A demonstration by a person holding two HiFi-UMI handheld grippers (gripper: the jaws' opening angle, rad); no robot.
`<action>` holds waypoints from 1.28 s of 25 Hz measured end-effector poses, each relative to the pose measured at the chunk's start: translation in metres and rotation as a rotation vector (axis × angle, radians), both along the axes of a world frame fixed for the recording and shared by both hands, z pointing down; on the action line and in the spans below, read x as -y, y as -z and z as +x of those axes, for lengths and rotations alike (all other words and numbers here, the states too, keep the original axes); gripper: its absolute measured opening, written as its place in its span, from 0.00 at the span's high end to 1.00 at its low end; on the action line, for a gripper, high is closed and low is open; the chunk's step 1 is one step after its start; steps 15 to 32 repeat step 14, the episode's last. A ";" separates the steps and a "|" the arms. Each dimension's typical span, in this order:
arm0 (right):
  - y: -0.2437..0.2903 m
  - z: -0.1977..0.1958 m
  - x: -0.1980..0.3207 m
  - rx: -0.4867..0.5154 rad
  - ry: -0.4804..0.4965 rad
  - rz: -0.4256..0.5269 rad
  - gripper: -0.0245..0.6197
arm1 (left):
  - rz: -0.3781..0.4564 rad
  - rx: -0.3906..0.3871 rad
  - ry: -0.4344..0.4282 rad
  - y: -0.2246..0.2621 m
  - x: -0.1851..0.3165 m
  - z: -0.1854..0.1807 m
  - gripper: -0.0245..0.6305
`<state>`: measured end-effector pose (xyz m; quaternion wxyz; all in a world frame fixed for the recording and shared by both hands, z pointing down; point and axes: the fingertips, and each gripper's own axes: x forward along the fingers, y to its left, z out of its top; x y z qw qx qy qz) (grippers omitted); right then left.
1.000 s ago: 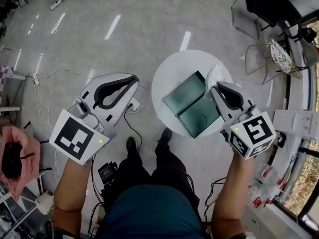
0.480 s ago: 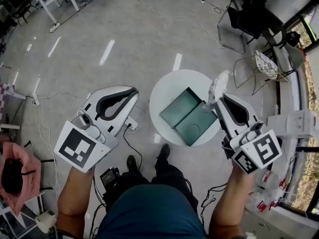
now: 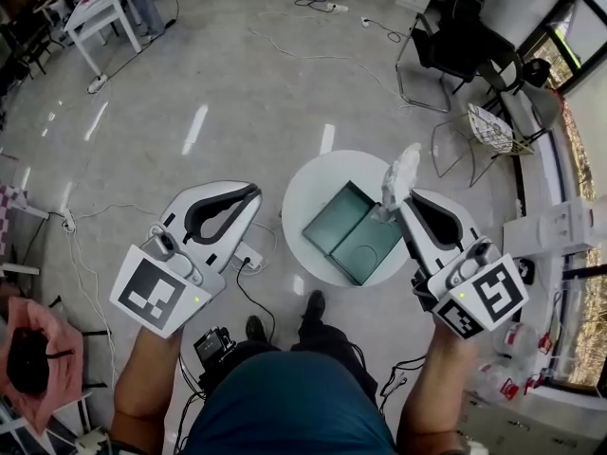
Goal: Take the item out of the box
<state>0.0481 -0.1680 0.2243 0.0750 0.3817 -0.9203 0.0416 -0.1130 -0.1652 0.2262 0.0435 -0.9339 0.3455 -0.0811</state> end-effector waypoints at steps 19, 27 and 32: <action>0.005 0.003 0.001 0.013 -0.011 -0.012 0.88 | 0.007 0.015 -0.015 0.013 -0.001 0.002 0.92; 0.005 0.003 0.001 0.013 -0.011 -0.012 0.88 | 0.007 0.015 -0.015 0.013 -0.001 0.002 0.92; 0.005 0.003 0.001 0.013 -0.011 -0.012 0.88 | 0.007 0.015 -0.015 0.013 -0.001 0.002 0.92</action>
